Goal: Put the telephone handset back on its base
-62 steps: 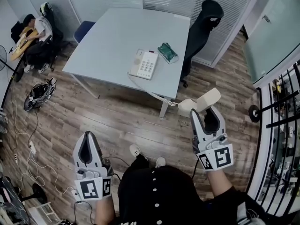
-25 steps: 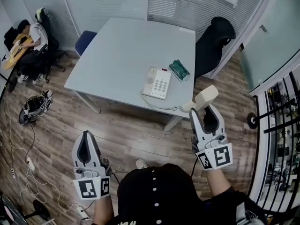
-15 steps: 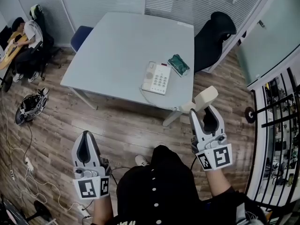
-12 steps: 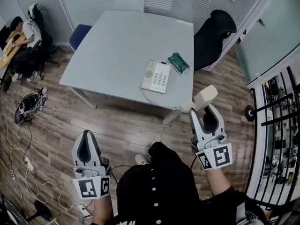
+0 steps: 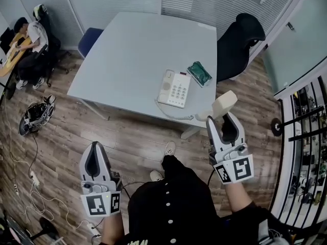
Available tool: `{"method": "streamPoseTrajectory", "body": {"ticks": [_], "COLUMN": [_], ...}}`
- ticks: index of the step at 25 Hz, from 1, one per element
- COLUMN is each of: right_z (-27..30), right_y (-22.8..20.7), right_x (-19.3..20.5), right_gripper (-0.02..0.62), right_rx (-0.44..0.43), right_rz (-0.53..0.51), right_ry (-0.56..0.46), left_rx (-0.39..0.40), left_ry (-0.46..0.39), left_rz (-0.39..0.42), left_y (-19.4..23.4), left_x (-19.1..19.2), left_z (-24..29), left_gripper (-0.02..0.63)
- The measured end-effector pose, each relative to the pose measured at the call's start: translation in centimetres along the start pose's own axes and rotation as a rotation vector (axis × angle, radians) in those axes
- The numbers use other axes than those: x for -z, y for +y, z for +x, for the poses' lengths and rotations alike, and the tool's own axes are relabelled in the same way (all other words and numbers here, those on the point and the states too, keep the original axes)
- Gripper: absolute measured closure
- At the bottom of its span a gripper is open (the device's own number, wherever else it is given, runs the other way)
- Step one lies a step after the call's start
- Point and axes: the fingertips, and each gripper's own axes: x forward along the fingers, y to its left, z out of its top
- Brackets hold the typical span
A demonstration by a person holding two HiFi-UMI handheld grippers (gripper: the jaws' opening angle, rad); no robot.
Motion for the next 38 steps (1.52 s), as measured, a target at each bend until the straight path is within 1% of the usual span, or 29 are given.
{"method": "streamPoseTrajectory", "body": {"ticks": [9, 17, 25, 33, 38], "right_z": [3.9, 7.7, 12.2, 15.6, 16.8], "right_y": [-3.0, -6.2, -9.2, -11.7, -13.0], "right_x": [1.0, 2.9, 3.6, 4.1, 4.3], "right_gripper": [0.385, 0.385, 0.385, 0.385, 0.385], "right_rx": [0.002, 0.008, 0.003, -0.016, -0.035], "right_rz": [0.015, 0.031, 0.050, 0.063, 0.073], "right_ry": [0.011, 0.027, 0.024, 0.021, 0.018], "left_rx": [0.011, 0.011, 0.014, -0.006, -0.011], "left_ry": [0.010, 0.026, 0.023, 0.023, 0.016], "left_rz": [0.010, 0.021, 0.039, 0.049, 0.055], "left_y": [-0.6, -1.0, -1.5, -2.0, -3.1], "left_x": [0.4, 1.6, 1.5, 1.6, 1.5], "left_z": [5.3, 10.3, 15.7, 19.4, 21.3], "left_gripper": [0.592, 0.592, 0.591, 0.592, 0.592]}}
